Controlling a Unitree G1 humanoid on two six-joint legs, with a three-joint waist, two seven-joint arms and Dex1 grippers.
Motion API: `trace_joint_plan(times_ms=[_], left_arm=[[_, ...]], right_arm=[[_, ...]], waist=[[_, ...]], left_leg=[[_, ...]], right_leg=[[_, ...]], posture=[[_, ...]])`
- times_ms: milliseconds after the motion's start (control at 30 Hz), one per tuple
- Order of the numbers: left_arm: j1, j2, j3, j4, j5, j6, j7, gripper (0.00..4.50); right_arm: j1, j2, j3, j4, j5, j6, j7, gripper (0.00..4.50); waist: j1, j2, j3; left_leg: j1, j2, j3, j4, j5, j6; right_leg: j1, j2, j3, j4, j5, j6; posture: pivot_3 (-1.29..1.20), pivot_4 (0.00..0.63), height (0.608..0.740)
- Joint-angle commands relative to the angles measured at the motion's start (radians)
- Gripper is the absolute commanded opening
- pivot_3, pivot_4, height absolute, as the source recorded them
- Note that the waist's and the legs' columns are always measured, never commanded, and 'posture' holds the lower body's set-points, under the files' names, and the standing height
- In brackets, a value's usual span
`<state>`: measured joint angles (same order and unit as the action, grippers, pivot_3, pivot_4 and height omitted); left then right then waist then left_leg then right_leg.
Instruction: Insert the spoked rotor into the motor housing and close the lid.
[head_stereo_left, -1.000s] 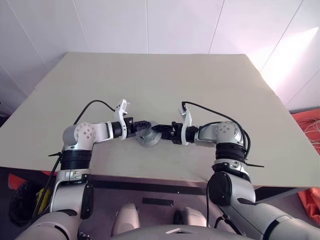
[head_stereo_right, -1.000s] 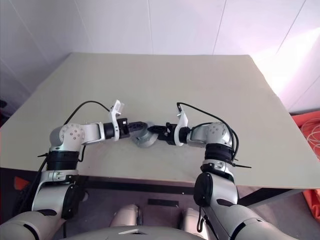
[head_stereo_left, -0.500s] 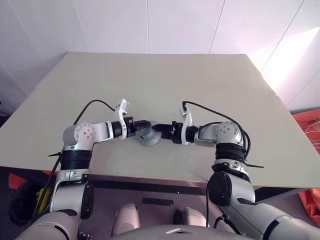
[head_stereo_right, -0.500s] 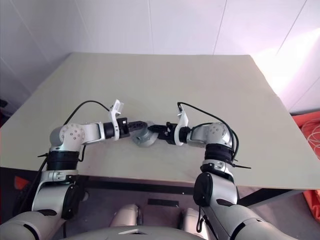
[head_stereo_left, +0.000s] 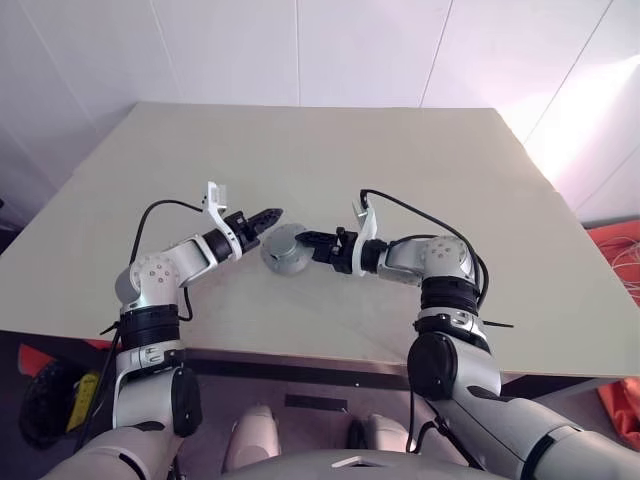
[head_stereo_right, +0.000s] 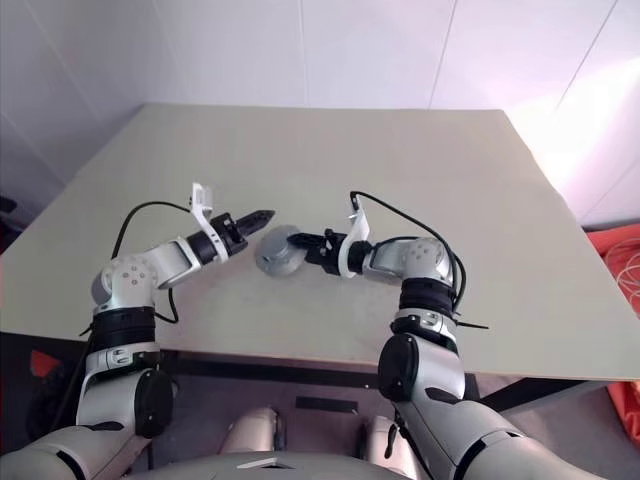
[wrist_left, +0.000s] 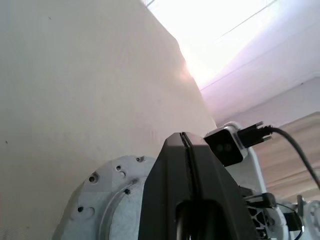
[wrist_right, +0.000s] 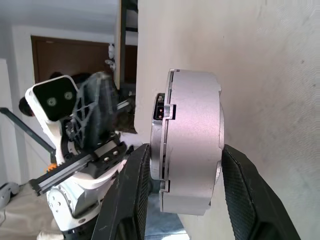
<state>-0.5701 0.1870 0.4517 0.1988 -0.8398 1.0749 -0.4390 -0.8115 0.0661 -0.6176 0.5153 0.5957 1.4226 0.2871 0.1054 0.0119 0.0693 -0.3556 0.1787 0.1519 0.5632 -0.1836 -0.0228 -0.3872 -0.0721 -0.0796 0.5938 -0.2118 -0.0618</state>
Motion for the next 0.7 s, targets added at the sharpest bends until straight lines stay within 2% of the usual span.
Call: trace_joint_plan(times_ms=[33,167,300,667,700], left_arm=[[-0.036,-0.009,0.059,-0.013,-0.072,-0.026,0.023,0.0],[-0.042,-0.019,0.126,-0.02,-0.139,-0.052,0.06,0.0],[-0.031,-0.019,0.191,-0.007,-0.19,-0.09,0.124,0.0],[0.029,-0.023,0.211,0.025,-0.233,-0.087,0.224,0.0],[0.033,-0.026,0.213,0.022,-0.248,-0.085,0.22,0.18]], right_arm=[[-0.057,0.012,-0.04,0.012,0.062,-0.047,-0.018,2.02],[-0.088,0.027,-0.102,0.075,0.073,-0.158,-0.093,2.02],[-0.13,0.028,-0.173,0.13,0.123,-0.258,-0.153,2.02],[-0.212,-0.007,-0.215,0.137,0.271,-0.262,-0.223,2.02],[-0.213,-0.007,-0.213,0.13,0.284,-0.257,-0.228,2.02]], waist=[[0.0,0.0,0.0],[0.0,0.0,0.0],[-0.001,0.0,0.0],[0.0,-0.001,0.0],[0.0,-0.001,0.0]], left_leg=[[0.0,0.0,0.0,0.0,0.0,0.0],[-0.003,0.0,0.0,0.002,0.0,0.0],[-0.012,0.001,-0.001,0.008,0.0,0.0],[-0.014,0.001,-0.001,0.011,0.0,0.0],[-0.014,0.001,-0.001,0.01,0.0,0.0]], right_leg=[[0.0,0.0,0.0,0.0,0.0,0.0],[-0.003,0.0,0.0,0.003,0.0,0.0],[-0.014,-0.001,0.0,0.013,0.0,-0.001],[-0.015,-0.001,0.0,0.014,0.002,0.003],[-0.015,-0.001,0.0,0.013,0.002,0.003]], posture=[[0.0,0.0,0.74],[0.0,0.0,0.74],[0.0,0.0,0.74],[0.0,0.0,0.74],[0.0,0.0,0.74]])
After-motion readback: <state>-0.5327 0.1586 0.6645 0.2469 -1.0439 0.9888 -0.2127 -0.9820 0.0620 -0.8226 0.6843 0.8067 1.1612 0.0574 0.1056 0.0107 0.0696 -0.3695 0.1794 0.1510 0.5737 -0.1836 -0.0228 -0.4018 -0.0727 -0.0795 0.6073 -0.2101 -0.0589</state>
